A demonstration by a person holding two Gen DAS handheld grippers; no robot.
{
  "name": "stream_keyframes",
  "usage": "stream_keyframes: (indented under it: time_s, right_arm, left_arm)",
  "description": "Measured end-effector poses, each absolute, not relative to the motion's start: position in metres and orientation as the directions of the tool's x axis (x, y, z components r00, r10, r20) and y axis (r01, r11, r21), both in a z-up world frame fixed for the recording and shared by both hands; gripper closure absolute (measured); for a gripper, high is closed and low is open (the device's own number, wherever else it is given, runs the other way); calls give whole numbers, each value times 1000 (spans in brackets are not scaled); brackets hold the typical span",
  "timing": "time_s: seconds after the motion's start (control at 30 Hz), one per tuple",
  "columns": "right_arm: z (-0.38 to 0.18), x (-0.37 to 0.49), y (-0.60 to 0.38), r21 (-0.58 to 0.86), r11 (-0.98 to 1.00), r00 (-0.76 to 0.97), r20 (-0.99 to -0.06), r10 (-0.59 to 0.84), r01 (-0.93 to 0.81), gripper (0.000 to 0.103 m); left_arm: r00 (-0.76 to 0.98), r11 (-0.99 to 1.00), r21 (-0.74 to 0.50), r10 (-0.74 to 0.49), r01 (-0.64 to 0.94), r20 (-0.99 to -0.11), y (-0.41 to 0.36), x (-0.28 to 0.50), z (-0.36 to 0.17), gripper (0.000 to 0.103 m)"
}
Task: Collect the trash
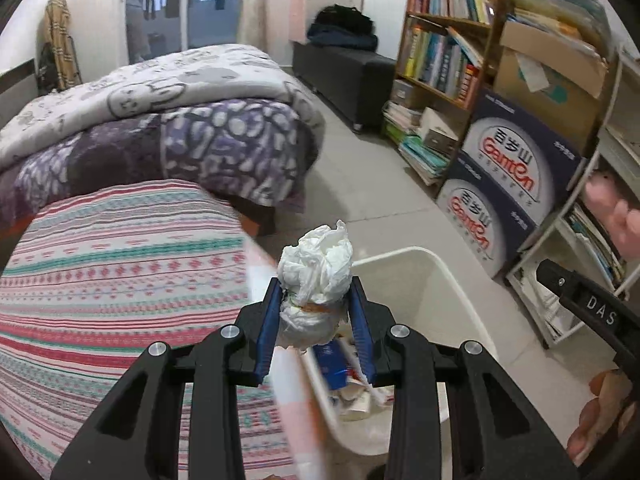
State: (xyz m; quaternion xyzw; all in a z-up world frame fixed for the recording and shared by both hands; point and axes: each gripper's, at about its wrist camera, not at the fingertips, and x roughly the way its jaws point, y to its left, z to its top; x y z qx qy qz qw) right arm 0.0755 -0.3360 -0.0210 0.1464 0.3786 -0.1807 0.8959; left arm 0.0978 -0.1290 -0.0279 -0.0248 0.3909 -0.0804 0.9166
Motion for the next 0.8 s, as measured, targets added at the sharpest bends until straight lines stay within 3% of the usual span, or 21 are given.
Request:
stream_keyframes:
  time_s: [0.2,0.53,0.57,0.63,0.73,0.8]
  right_arm:
    - [-20,69,-362,153,848,629,-739,-242,507,18]
    - [-1,56,-353,78,847,654,-674,-344,526,8]
    - [2,52,-349,56,849,660,-656,-366,526,7]
    - [10,45,-338,1,855,672,-620,-406,518,7]
    - [18,31,-327,-13,864,692,-593,-412,503,7]
    - [23,18,-318,-13,871,710,-573,-409,491,7]
  left_arm:
    - [643,970,-151,-241,192,-727,-169,110,-31,68]
    - [642,961,-172,-274,219,-717,-174,97,-18,48]
    - [650,963,-162,-265,215,-712,-172,93,-15,46]
    - [690,972,-139,-234,191,-685,-161,81,-5,30]
    - [746,981,-125,-196,151,-637,-141,62,10,18]
    - [773,986,-112,-167,125,-612,-129,50,18,15]
